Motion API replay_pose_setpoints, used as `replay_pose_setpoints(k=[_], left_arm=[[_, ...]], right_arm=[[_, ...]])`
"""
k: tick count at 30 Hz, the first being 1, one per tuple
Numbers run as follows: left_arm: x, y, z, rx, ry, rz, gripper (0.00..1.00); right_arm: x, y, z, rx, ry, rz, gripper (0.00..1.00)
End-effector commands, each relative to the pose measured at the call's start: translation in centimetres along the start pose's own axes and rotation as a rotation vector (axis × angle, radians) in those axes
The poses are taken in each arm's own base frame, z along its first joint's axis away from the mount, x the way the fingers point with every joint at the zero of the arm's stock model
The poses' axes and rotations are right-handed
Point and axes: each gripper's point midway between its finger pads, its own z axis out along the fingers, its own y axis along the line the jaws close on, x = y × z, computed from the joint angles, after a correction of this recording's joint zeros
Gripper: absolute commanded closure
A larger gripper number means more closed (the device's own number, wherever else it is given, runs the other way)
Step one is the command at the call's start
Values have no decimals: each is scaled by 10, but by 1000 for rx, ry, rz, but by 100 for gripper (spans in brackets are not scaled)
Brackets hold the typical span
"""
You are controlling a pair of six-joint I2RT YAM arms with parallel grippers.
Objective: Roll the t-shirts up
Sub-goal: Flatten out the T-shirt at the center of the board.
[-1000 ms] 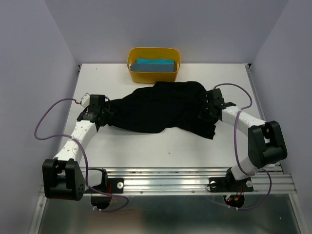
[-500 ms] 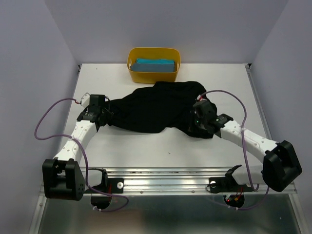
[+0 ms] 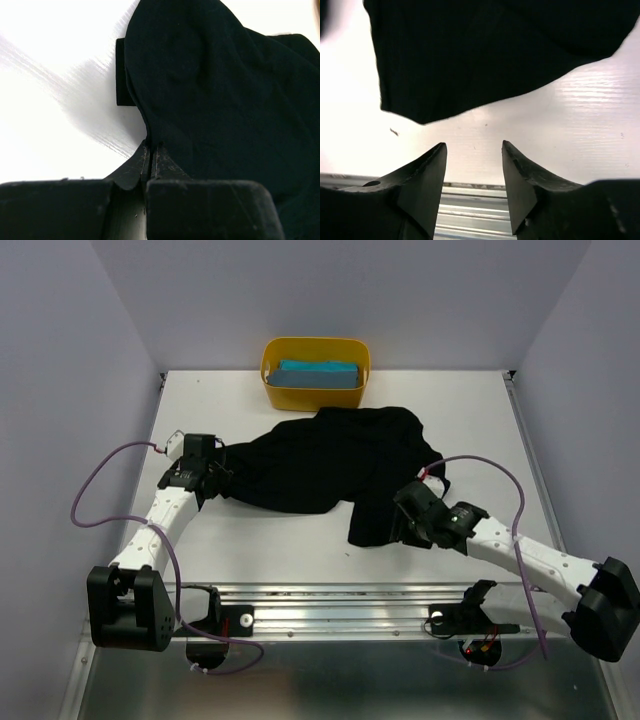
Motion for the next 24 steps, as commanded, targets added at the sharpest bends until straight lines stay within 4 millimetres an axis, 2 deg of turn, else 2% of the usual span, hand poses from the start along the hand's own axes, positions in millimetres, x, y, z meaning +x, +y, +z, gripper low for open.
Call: replay_pose_setpoints(k=[1, 4, 5, 6, 9, 14, 19, 24], left_arm=[[-3, 1, -1, 11, -24, 3, 100], [-3, 1, -3, 16, -27, 4, 100], [-2, 3, -4, 17, -28, 5, 100], [-2, 2, -4, 20, -27, 11, 100], [-3, 3, -6, 19, -28, 20, 100], [-2, 3, -6, 27, -27, 27, 100], [-2, 1, -6, 35, -24, 26, 100], [-4, 0, -7, 34, -29, 36, 100]], right_arm=[[-39, -15, -6, 101, -153, 143, 50], [-46, -22, 5, 115, -143, 279, 48], [-45, -25, 10, 110, -137, 326, 45], [-52, -22, 15, 64, -139, 391, 36], [-60, -21, 23, -13, -157, 504, 22], [-55, -35, 39, 45, -162, 508, 22], [-50, -38, 52, 47, -158, 515, 26], [-54, -45, 64, 75, -181, 511, 33]])
